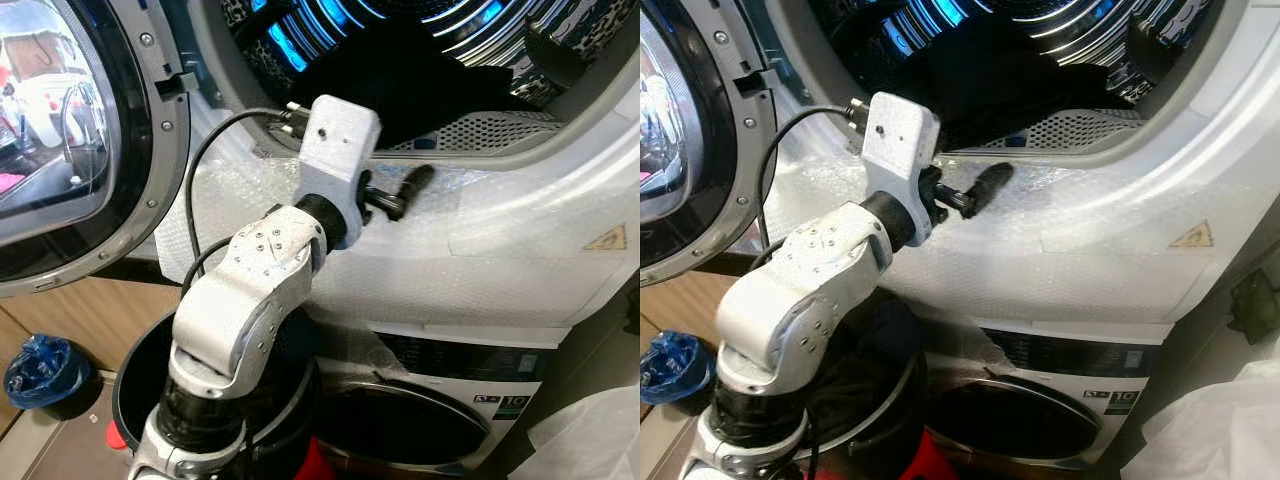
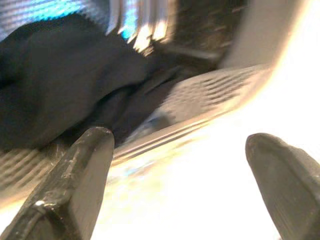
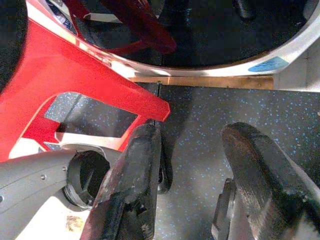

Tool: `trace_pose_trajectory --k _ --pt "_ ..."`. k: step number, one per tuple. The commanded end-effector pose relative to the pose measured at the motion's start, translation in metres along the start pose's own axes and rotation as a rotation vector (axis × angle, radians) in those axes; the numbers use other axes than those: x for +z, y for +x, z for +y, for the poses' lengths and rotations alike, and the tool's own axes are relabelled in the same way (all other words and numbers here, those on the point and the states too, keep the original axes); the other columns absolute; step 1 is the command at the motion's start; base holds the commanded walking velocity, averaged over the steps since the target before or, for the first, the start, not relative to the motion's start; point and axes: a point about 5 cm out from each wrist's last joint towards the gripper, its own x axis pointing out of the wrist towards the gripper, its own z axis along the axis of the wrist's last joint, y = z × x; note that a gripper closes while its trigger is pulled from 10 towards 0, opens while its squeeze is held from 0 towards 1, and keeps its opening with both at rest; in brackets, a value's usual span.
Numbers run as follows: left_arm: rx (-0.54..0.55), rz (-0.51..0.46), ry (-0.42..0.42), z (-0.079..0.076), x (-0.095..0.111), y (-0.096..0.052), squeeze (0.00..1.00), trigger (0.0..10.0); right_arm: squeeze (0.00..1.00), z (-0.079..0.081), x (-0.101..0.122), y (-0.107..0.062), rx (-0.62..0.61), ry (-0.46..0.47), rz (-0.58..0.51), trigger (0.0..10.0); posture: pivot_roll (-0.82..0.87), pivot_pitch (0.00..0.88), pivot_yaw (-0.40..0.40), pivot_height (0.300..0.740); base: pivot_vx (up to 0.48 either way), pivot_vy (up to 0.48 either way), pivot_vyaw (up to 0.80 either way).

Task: Clothes washing

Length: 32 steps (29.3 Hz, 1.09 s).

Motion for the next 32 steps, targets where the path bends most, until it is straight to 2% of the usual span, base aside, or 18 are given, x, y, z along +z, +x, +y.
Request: trace_pose_trajectory --k 1,3,5,7,11,12,14,17,18,21,22,25,29,32 --pt "-0.045 -0.006 0.014 -0.001 0.005 -0.002 0.0 10.0 0.0 0.007 -0.005 0.0 0.02 -0.004 0.026 10.0 0.12 0.032 0.148 0.74 0.0 0.0 0.0" --pt "-0.048 0.001 0.018 0.001 0.005 -0.002 0.0 10.0 0.0 0.007 -0.005 0.0 0.021 -0.004 0.026 10.0 0.12 0.032 0.148 0.74 0.0 0.0 0.0" --pt "-0.03 0.011 0.049 0.013 0.005 0.002 0.0 10.0 0.0 0.006 -0.005 -0.001 0.019 -0.005 0.028 10.0 0.11 0.034 0.146 0.74 0.0 0.0 0.0" --pt "0.042 0.04 0.068 0.041 0.006 0.008 0.0 10.0 0.0 0.004 -0.007 -0.001 0.015 -0.004 0.031 10.0 0.11 0.034 0.145 0.74 0.0 0.0 0.0" --pt "0.09 0.081 0.094 0.063 0.007 0.013 0.0 10.0 0.0 0.003 -0.007 -0.002 0.012 -0.003 0.032 10.0 0.1 0.031 0.143 0.74 0.0 0.0 0.0" --pt "0.121 0.094 0.094 0.073 0.008 0.015 0.0 10.0 0.0 0.002 -0.007 -0.002 0.013 -0.003 0.033 10.0 0.1 0.031 0.143 0.74 0.0 0.0 0.0" --pt "0.131 0.112 0.053 0.08 0.007 0.016 0.0 10.0 0.0 0.002 -0.006 -0.001 0.012 -0.003 0.032 10.0 0.09 0.025 0.141 0.74 0.0 0.0 0.0" --pt "0.08 0.142 0.012 0.084 0.004 0.016 0.0 10.0 0.0 0.002 -0.006 -0.001 0.011 -0.005 0.03 10.0 0.09 0.025 0.141 0.74 0.0 0.0 0.0" --pt "-0.014 0.14 0.04 0.084 0.005 0.015 0.0 10.0 0.0 0.001 -0.005 -0.001 0.007 -0.006 0.027 10.0 0.08 0.024 0.14 0.74 0.0 0.0 0.0" --pt "-0.112 0.116 0.051 0.082 0.01 0.014 0.0 10.0 0.0 0.0 -0.005 -0.001 0.006 -0.008 0.025 10.0 0.08 0.023 0.138 0.74 0.0 0.0 0.0" --pt "-0.127 0.109 0.047 0.082 0.012 0.014 0.0 10.0 0.0 0.0 -0.005 -0.001 0.006 -0.008 0.025 10.0 0.08 0.023 0.138 0.74 0.0 0.0 0.0" --pt "-0.157 0.042 0.149 0.08 0.03 0.012 0.0 10.0 0.0 0.0 -0.005 -0.001 0.007 -0.011 0.025 10.0 0.08 0.026 0.137 0.74 0.0 0.0 0.0" --pt "-0.176 0.03 0.182 0.074 0.037 0.011 0.0 10.0 0.0 -0.001 -0.005 -0.002 0.005 -0.008 0.024 10.0 0.07 0.026 0.137 0.74 0.0 0.0 0.0" --pt "-0.224 0.05 0.163 0.07 0.034 0.01 0.0 10.0 0.0 -0.001 -0.006 -0.002 0.005 -0.007 0.025 10.0 0.07 0.027 0.135 0.74 0.0 0.0 0.0"
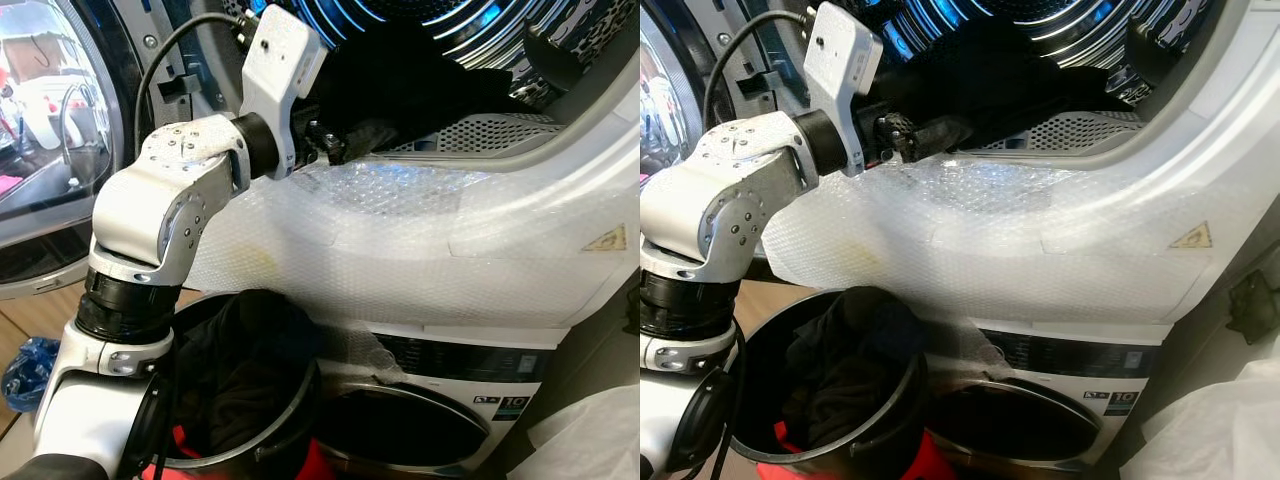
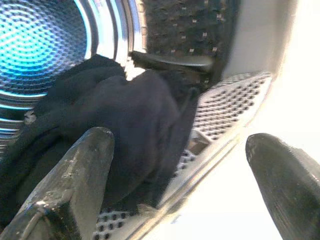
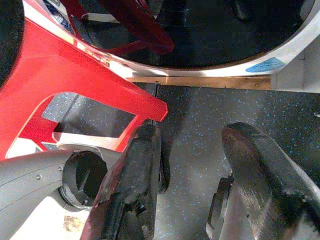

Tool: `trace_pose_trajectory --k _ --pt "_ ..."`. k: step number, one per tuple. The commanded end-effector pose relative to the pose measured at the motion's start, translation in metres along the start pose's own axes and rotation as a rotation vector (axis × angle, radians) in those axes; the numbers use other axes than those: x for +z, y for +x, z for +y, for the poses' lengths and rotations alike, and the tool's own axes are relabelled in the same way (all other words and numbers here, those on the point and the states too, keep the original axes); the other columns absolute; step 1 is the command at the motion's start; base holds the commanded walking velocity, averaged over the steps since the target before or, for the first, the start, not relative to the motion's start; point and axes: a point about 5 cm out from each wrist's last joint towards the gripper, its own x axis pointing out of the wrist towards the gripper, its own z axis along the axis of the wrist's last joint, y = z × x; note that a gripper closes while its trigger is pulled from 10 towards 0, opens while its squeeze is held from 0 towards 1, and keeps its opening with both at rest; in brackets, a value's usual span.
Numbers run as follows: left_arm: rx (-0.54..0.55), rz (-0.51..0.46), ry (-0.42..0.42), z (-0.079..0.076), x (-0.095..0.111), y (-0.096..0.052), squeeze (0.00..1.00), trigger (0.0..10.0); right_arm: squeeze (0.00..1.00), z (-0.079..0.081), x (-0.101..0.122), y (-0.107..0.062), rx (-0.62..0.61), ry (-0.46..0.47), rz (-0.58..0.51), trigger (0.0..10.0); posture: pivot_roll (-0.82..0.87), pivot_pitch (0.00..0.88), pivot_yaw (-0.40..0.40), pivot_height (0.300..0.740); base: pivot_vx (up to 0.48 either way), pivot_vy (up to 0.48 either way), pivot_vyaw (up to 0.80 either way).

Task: Clothes washing

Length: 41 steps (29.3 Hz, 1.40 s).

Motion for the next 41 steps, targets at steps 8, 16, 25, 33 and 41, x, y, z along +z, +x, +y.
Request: trace_pose_trajectory --k 8,16,25,33,41 --pt "-0.029 0.14 -0.037 0.028 -0.027 -0.002 0.0 10.0 0.0 0.002 -0.005 -0.001 0.012 -0.009 0.018 10.0 0.06 0.037 0.127 0.74 0.0 0.0 0.0" --pt "-0.238 0.085 -0.191 0.05 -0.037 -0.01 0.0 10.0 0.0 -0.001 -0.009 -0.003 0.008 -0.017 0.023 10.0 0.03 0.05 0.127 0.74 0.0 0.0 0.0" --pt "-0.375 0.041 -0.128 0.055 -0.028 -0.009 0.0 10.0 0.0 -0.004 -0.015 -0.006 -0.004 -0.01 0.028 10.0 0.0 0.057 0.133 0.74 0.0 0.0 0.0" --pt "-0.324 0.044 -0.054 0.056 -0.037 0.016 0.0 10.0 0.0 -0.012 -0.018 -0.009 -0.027 -0.006 0.027 10.0 -0.03 0.063 0.129 0.74 0.0 0.0 0.0" --pt "-0.333 0.056 -0.126 0.05 -0.05 0.036 0.0 10.0 0.0 -0.016 -0.02 -0.011 -0.032 -0.017 0.027 10.0 -0.06 0.067 0.137 0.74 0.0 0.0 0.0"
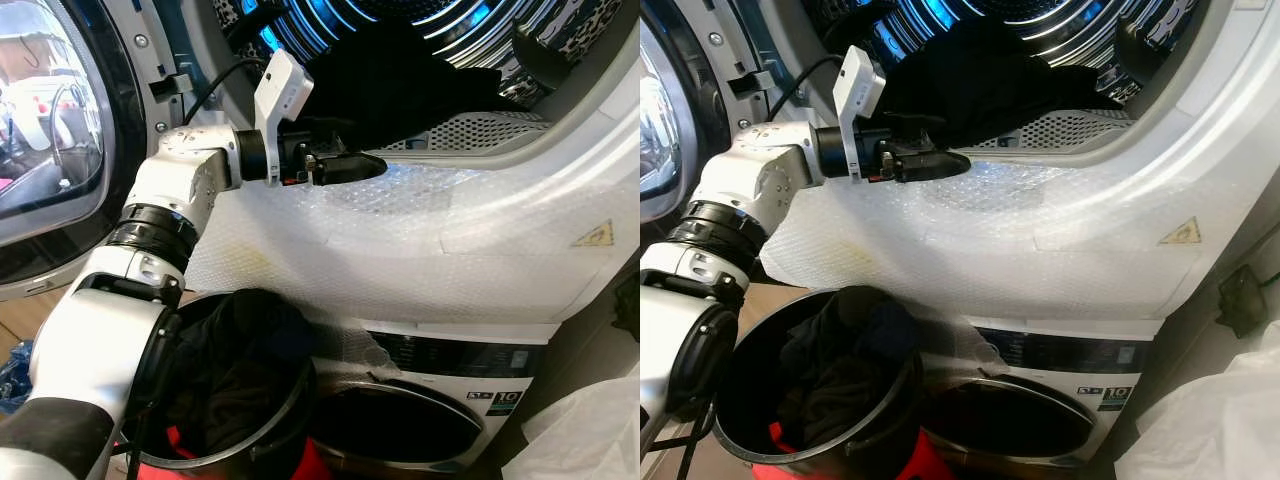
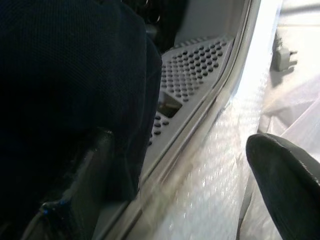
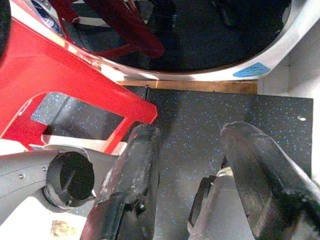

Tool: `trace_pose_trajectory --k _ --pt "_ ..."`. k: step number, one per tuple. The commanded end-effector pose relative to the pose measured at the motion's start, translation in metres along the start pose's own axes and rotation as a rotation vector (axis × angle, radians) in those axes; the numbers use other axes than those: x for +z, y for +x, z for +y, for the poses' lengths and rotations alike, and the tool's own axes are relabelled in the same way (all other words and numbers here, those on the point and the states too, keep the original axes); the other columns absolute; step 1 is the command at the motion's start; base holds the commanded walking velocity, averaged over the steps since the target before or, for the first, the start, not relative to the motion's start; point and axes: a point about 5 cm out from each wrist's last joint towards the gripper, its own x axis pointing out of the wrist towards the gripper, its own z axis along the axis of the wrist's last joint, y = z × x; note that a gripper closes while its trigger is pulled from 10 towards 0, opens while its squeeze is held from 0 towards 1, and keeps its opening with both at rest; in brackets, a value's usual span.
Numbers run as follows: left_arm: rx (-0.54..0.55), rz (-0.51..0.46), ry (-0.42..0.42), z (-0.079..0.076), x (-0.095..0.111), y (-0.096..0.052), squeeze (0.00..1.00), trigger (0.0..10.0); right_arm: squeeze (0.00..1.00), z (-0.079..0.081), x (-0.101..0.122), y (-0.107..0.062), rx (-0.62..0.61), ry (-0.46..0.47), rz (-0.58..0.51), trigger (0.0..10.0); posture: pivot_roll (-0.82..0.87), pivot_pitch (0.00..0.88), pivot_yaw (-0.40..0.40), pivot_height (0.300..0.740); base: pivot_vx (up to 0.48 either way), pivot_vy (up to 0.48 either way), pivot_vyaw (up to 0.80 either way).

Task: Clothes washing

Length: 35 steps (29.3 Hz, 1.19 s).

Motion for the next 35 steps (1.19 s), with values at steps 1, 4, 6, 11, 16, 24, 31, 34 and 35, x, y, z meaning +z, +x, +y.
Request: trace_pose_trajectory --k 1,4,6,11,16,24,31,34,35 --pt "0.015 0.034 0.039 0.003 0.004 0.001 0.0 10.0 0.0 -0.001 -0.014 -0.005 -0.004 0.009 0.047 10.0 -0.06 0.068 0.139 0.74 0.0 0.0 0.0" --pt "0.051 0.051 0.051 0.006 0.005 0.002 0.0 10.0 0.0 -0.002 -0.016 -0.006 -0.007 0.01 0.044 10.0 -0.07 0.068 0.143 0.74 0.0 0.0 0.0" --pt "0.142 0.024 0.06 0.011 0.01 0.002 0.0 10.0 0.0 -0.005 -0.019 -0.008 -0.012 0.008 0.048 10.0 -0.09 0.072 0.147 0.74 0.0 0.0 0.0" --pt "0.359 -0.049 0.08 0.023 0.025 0.002 0.0 10.0 0.0 -0.009 -0.024 -0.012 -0.024 0.01 0.054 10.0 -0.12 0.086 0.15 0.74 0.0 0.0 0.0" --pt "0.517 -0.071 0.114 0.029 0.034 0.002 0.0 10.0 0.0 -0.016 -0.029 -0.016 -0.043 0.018 0.053 10.0 -0.16 0.098 0.157 0.74 0.0 0.0 0.0" --pt "0.822 -0.104 0.14 0.038 0.04 -0.001 0.0 10.0 0.0 -0.022 -0.036 -0.021 -0.066 0.019 0.058 10.0 -0.19 0.125 0.158 0.74 0.0 0.0 0.0" --pt "0.745 -0.054 0.104 0.03 0.022 0.013 0.0 10.0 0.0 -0.023 -0.036 -0.021 -0.076 0.004 0.059 10.0 -0.18 0.126 0.155 0.74 0.0 0.0 0.0" --pt "0.596 -0.051 0.085 0.022 0.018 0.023 0.0 10.0 0.0 -0.021 -0.034 -0.02 -0.074 0.0 0.057 10.0 -0.17 0.121 0.152 0.74 0.0 0.0 0.0" --pt "0.579 -0.054 0.085 0.021 0.019 0.024 0.0 10.0 0.0 -0.021 -0.033 -0.02 -0.073 -0.001 0.056 10.0 -0.17 0.121 0.152 0.74 0.0 0.0 0.0"
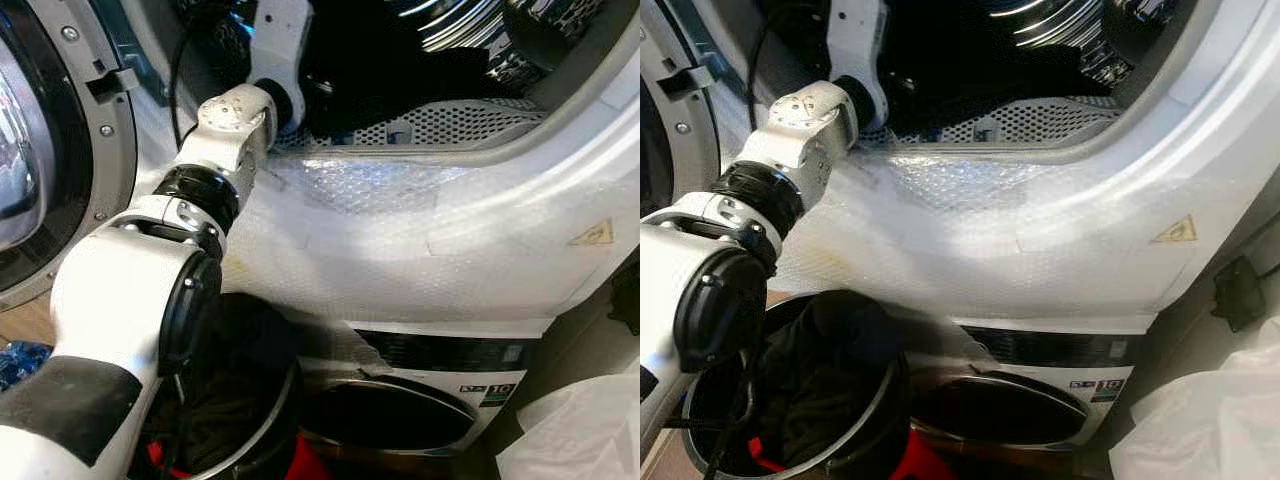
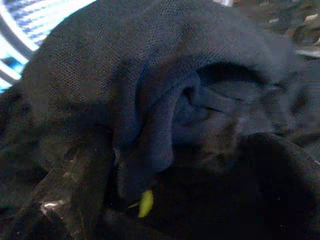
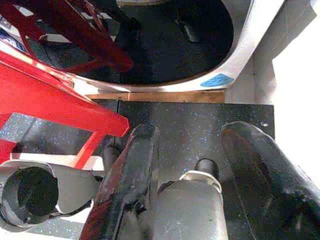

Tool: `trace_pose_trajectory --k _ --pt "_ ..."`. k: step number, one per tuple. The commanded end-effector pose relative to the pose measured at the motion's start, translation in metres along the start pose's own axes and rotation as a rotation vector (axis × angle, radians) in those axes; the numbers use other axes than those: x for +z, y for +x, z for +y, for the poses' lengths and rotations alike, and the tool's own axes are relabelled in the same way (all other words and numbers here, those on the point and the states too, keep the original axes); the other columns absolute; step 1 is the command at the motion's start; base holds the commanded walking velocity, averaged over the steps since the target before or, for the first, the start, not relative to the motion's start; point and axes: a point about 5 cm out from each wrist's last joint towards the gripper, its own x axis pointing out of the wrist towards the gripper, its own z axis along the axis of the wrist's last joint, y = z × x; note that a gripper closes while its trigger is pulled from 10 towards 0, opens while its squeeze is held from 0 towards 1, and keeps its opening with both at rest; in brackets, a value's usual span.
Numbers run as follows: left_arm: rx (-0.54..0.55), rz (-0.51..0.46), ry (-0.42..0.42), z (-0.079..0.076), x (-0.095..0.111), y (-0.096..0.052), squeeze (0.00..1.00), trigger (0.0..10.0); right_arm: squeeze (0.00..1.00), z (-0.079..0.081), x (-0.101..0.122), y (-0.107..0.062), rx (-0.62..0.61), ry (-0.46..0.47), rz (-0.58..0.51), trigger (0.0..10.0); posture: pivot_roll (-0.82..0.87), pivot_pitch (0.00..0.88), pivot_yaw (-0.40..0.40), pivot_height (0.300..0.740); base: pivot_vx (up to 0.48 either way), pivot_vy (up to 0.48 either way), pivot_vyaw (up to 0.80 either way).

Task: Clothes washing

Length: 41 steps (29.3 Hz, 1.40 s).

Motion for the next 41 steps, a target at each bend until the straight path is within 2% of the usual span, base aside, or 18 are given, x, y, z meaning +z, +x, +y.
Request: trace_pose_trajectory --k 1,5,7,8,9,10,12,15,16,19,20,22,29,31,33,37,39,41 --pt "-0.095 0.037 -0.031 -0.011 -0.009 0.001 0.0 10.0 0.0 0.004 -0.031 -0.013 0.001 0.017 0.122 10.0 -0.16 0.12 0.151 0.74 0.0 0.0 0.0" --pt "-0.19 0.002 -0.029 -0.019 0.0 0.004 0.0 10.0 0.0 0.006 -0.029 -0.012 0.008 0.02 0.115 10.0 -0.16 0.114 0.15 0.74 0.0 0.0 0.0" --pt "-0.314 -0.049 0.0 -0.029 0.013 0.007 0.0 10.0 0.0 0.009 -0.025 -0.009 0.016 0.022 0.108 10.0 -0.13 0.101 0.148 0.74 0.0 0.0 0.0" --pt "-0.314 -0.049 0.0 -0.029 0.013 0.007 0.0 10.0 0.0 0.009 -0.025 -0.009 0.016 0.022 0.108 10.0 -0.13 0.101 0.148 0.74 0.0 0.0 0.0" --pt "-0.414 -0.093 0.034 -0.038 0.024 0.008 0.0 10.0 0.0 0.012 -0.022 -0.006 0.028 0.019 0.103 10.0 -0.12 0.097 0.149 0.74 0.0 0.0 0.0" --pt "-0.414 -0.093 0.034 -0.038 0.024 0.008 0.0 10.0 0.0 0.012 -0.022 -0.006 0.028 0.019 0.103 10.0 -0.12 0.097 0.149 0.74 0.0 0.0 0.0" --pt "-0.522 -0.132 0.04 -0.046 0.035 0.008 0.0 10.0 0.0 0.015 -0.017 -0.004 0.037 0.019 0.094 10.0 -0.11 0.089 0.149 0.74 0.0 0.0 0.0" --pt "-0.684 -0.162 0.04 -0.055 0.043 0.005 0.0 10.0 0.0 0.017 -0.012 -0.001 0.038 0.026 0.083 10.0 -0.11 0.075 0.149 0.74 0.0 0.0 0.0" --pt "-0.684 -0.162 0.04 -0.055 0.043 0.005 0.0 10.0 0.0 0.017 -0.012 -0.001 0.038 0.026 0.083 10.0 -0.11 0.075 0.149 0.74 0.0 0.0 0.0" --pt "-0.858 -0.192 0.02 -0.06 0.048 -0.001 0.0 10.0 0.0 0.023 -0.01 0.002 0.04 0.038 0.087 10.0 -0.09 0.038 0.161 0.74 0.0 0.0 0.0" --pt "-0.858 -0.192 0.02 -0.06 0.048 -0.001 0.0 10.0 0.0 0.023 -0.01 0.002 0.04 0.038 0.087 10.0 -0.09 0.038 0.161 0.74 0.0 0.0 0.0" --pt "-0.987 -0.237 -0.008 -0.061 0.057 -0.008 0.0 10.0 0.0 0.032 -0.007 0.004 0.052 0.051 0.092 10.0 -0.07 0.006 0.168 0.74 0.0 0.0 0.0" --pt "-1.085 -0.269 -0.06 -0.058 0.071 -0.015 0.0 10.0 0.0 0.043 0.005 0.011 0.066 0.069 0.083 10.0 -0.02 0.0 0.172 0.74 0.0 0.0 0.0" --pt "-1.067 -0.293 0.02 -0.056 0.066 -0.021 0.0 10.0 0.0 0.053 0.016 0.016 0.088 0.073 0.065 10.0 0.0 0.0 0.167 0.74 0.0 0.0 0.0" --pt "-1.07 -0.308 0.029 -0.058 0.059 -0.035 0.0 10.0 0.0 0.058 0.023 0.019 0.095 0.075 0.062 10.0 0.03 0.0 0.163 0.74 0.0 0.0 0.0" --pt "-1.093 -0.311 0.016 -0.064 0.056 -0.05 0.0 10.0 0.0 0.064 0.027 0.021 0.107 0.071 0.066 10.0 0.07 0.0 0.156 0.74 0.0 0.0 0.0" --pt "-1.065 -0.313 0.028 -0.066 0.056 -0.052 0.0 10.0 0.0 0.068 0.029 0.022 0.123 0.065 0.069 10.0 0.11 0.0 0.152 0.74 0.0 0.0 0.0" --pt "-0.86 -0.304 0.1 -0.065 0.058 -0.039 0.0 10.0 0.0 0.074 0.033 0.024 0.144 0.048 0.068 10.0 0.13 0.0 0.151 0.74 0.0 0.0 0.0"
